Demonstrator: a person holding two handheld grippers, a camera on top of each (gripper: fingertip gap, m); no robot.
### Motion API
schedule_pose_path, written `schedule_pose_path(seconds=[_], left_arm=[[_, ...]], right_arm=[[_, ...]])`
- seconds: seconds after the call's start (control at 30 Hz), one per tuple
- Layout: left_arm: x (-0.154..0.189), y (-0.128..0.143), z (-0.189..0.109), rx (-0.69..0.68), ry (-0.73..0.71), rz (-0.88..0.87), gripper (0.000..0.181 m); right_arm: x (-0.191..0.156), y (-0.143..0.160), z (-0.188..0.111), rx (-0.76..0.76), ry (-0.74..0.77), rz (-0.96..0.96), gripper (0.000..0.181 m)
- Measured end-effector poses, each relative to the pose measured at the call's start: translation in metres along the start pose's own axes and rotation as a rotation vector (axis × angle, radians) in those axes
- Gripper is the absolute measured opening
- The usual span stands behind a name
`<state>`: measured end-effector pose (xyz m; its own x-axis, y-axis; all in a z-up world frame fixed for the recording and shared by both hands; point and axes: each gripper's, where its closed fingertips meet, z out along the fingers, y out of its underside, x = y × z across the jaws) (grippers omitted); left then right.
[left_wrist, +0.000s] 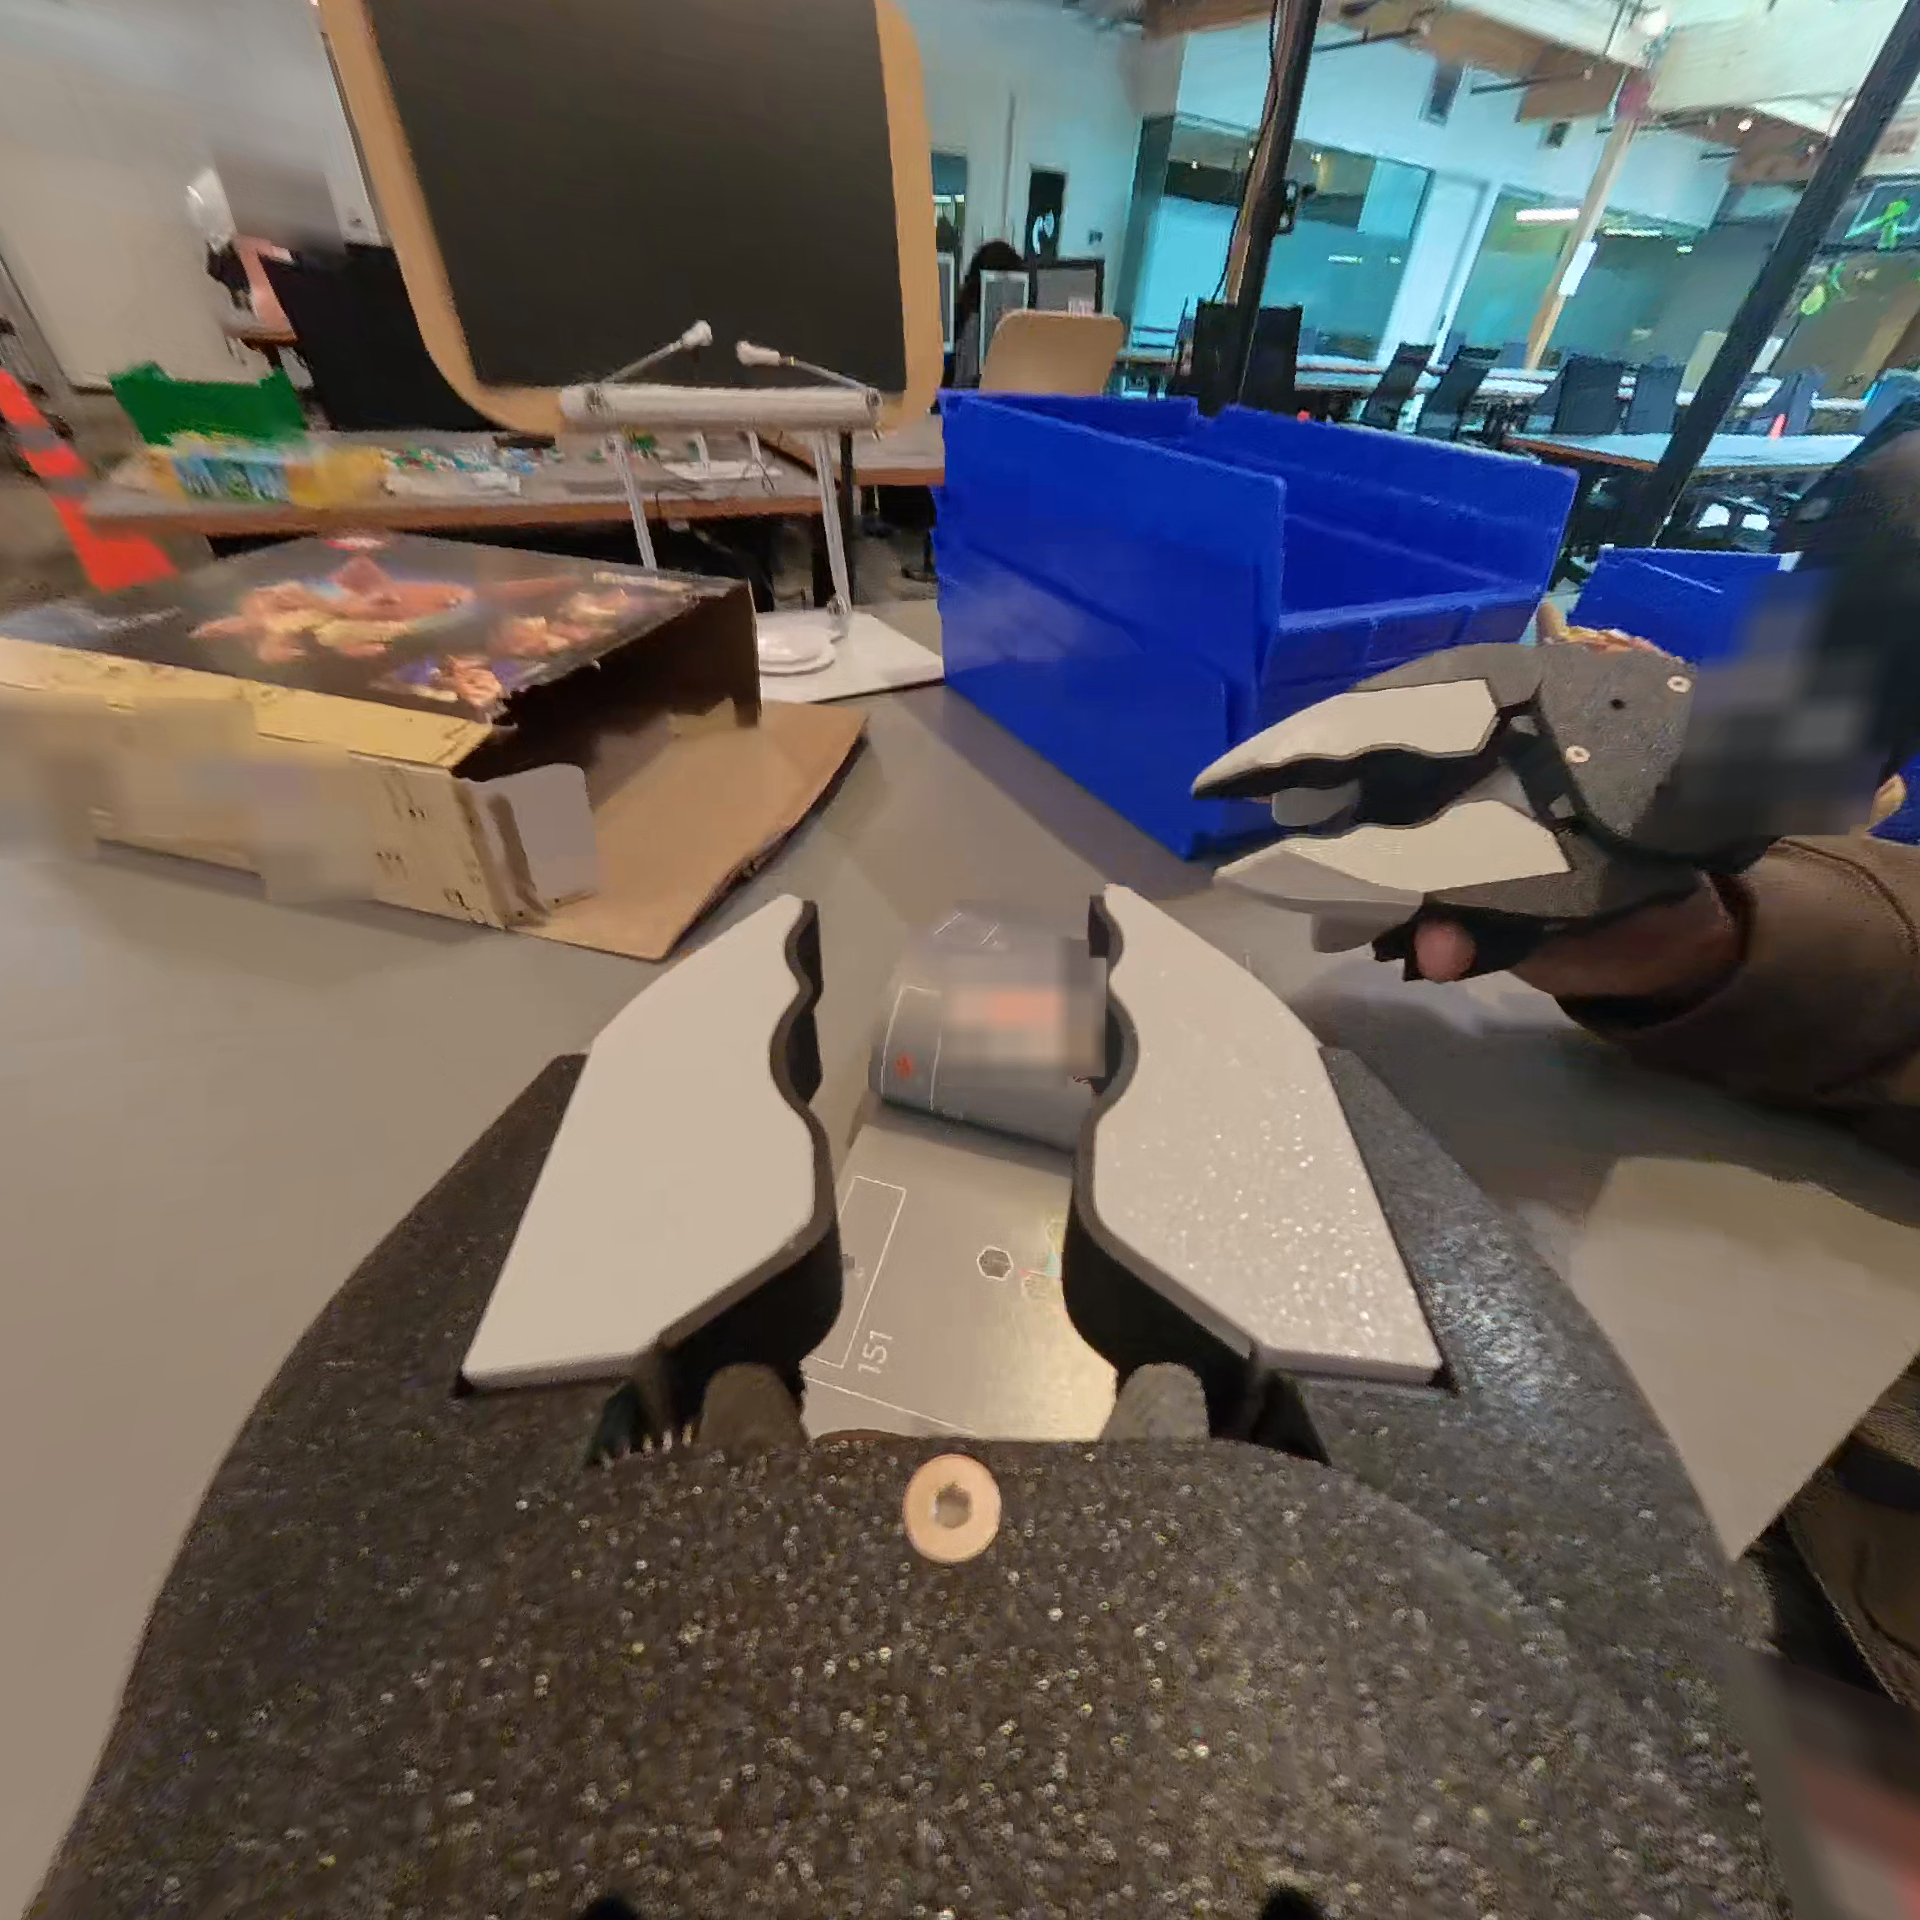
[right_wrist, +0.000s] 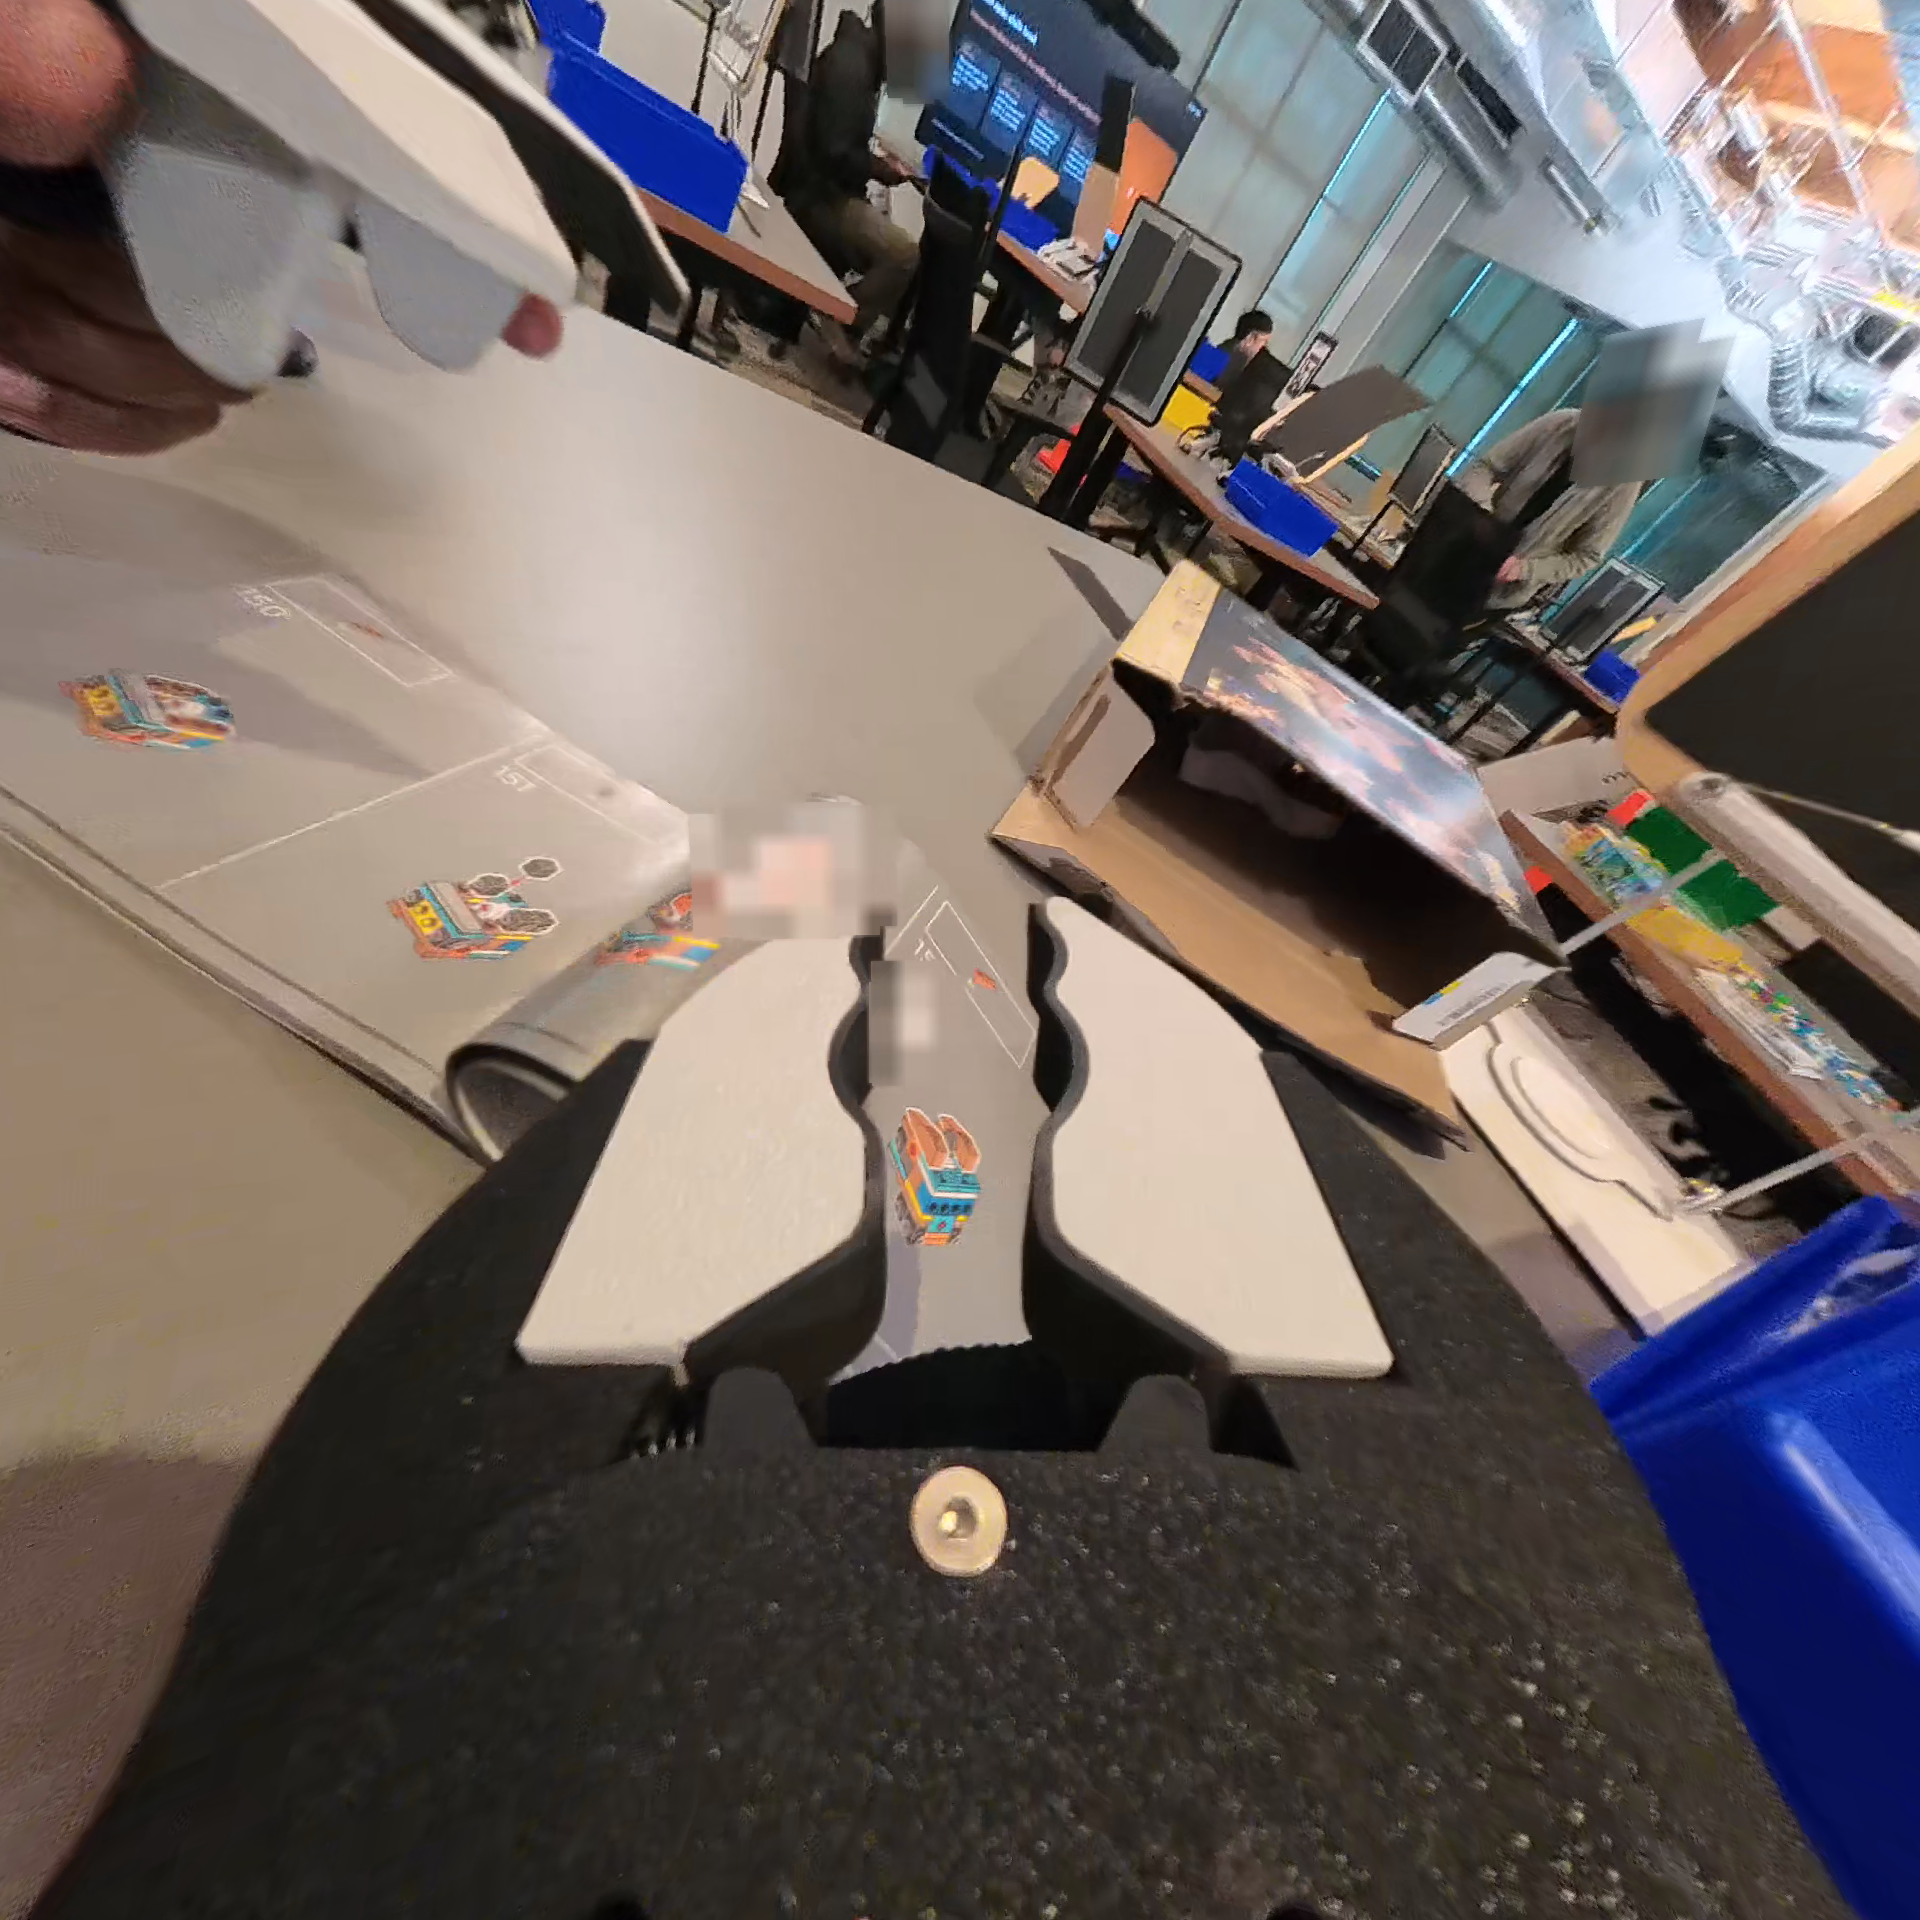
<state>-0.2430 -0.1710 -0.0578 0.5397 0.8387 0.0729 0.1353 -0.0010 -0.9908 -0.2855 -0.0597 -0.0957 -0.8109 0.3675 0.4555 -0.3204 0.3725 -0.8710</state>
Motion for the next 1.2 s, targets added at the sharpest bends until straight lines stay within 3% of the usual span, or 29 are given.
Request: schedule_pose_path(seconds=[0.3, 0.53, 0.83, 0.97, 1.2], left_arm=[[-0.024, 0.014, 0.014, -0.036, 0.034, 0.005, 0.049], [-0.067, 0.031, 0.007, -0.037, -0.044, -0.021, 0.049], [-0.108, 0.034, -0.005, 0.108, -0.182, -0.007, 0.046], [-0.112, 0.022, -0.015, 0.217, -0.179, -0.032, 0.042], [-0.12, 0.021, -0.018, 0.24, -0.195, -0.092, 0.042]], right_arm=[[-0.005, 0.014, 0.004, -0.009, -0.048, 0.02, 0.028], [0.008, 0.018, 0.002, 0.032, -0.017, 0.059, 0.028], [0.016, 0.026, 0.003, 0.065, 0.006, 0.097, 0.028], [0.023, 0.027, 0.001, 0.087, 0.004, 0.161, 0.027], [0.036, 0.024, -0.006, 0.151, 0.02, 0.249, 0.027]])
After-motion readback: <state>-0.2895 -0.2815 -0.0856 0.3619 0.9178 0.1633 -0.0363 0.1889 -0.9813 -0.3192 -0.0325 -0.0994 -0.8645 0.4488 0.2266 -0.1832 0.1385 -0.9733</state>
